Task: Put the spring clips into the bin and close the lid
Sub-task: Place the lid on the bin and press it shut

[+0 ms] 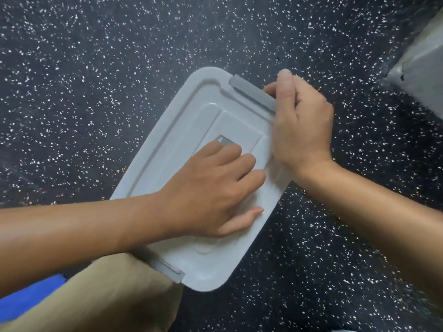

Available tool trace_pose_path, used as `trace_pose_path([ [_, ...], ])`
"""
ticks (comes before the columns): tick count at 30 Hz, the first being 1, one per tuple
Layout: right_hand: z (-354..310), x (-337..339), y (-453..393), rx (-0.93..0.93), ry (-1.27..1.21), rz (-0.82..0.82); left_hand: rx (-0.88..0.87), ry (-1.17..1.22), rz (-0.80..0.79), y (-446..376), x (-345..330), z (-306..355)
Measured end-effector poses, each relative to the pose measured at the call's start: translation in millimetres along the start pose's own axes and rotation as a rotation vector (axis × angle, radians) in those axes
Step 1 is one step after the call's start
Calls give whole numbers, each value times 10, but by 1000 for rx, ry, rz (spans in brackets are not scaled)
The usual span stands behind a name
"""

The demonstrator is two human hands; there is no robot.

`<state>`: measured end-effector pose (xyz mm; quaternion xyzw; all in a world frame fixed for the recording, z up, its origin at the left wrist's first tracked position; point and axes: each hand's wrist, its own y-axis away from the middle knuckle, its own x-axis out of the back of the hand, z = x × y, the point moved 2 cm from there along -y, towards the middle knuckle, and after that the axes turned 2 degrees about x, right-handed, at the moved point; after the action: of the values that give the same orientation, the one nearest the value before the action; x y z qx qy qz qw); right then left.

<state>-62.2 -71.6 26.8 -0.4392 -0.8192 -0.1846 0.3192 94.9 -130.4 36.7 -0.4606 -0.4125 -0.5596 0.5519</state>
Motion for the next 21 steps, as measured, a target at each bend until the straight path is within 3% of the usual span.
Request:
trace_pose_path([
  [4, 122, 104, -34, -100, -233, -24, 3, -8, 11, -11, -49, -3],
  [13, 500, 462, 681, -474, -204, -221, 3, -103, -28, -23, 22, 58],
  [18, 514, 925, 1105, -709, -140, -590, 163, -79, -218, -141, 197, 205],
  [21, 474, 1232, 1284, -762, -137, -676, 278, -65, -392, -285, 317, 268],
])
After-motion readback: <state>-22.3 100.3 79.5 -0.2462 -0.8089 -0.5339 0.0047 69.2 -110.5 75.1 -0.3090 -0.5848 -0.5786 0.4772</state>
